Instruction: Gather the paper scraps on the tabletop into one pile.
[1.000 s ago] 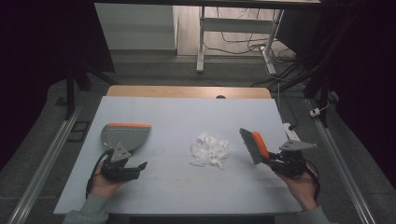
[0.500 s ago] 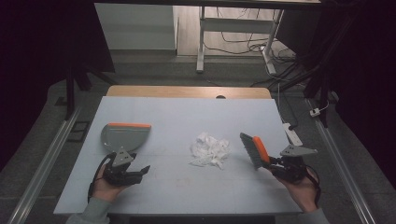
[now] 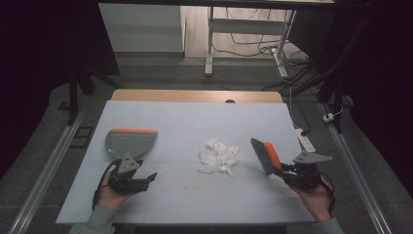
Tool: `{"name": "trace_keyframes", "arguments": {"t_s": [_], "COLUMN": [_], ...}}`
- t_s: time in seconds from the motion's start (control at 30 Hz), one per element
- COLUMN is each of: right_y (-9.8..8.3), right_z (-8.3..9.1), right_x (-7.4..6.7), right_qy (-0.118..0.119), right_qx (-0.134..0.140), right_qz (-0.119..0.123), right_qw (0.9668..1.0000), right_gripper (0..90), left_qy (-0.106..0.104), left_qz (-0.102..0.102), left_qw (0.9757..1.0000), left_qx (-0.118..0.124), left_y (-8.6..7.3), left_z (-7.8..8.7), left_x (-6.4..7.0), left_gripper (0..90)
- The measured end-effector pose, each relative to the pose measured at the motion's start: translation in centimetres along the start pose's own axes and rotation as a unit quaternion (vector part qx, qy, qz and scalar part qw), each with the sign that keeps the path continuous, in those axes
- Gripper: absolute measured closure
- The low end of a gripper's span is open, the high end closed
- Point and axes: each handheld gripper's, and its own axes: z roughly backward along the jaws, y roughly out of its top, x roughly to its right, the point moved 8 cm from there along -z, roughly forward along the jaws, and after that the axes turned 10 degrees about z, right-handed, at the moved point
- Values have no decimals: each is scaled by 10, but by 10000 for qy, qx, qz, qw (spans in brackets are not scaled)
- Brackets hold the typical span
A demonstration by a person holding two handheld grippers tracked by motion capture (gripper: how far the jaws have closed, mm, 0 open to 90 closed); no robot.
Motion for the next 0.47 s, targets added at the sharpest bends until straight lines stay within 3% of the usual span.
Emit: {"name": "trace_keyframes", "arguments": {"t_s": [0.47], "right_y": [2], "right_z": [0], "right_x": [-3], "right_qy": [31], "right_qx": [29], "right_qz": [60], "right_qw": [10000], "right_gripper": [709], "left_qy": [6], "left_qz": [3], "left_qw": [10000], "left_qx": [19], "left_y": [0], "left_z": [1], "left_x": [-1], "left_gripper": [302]}}
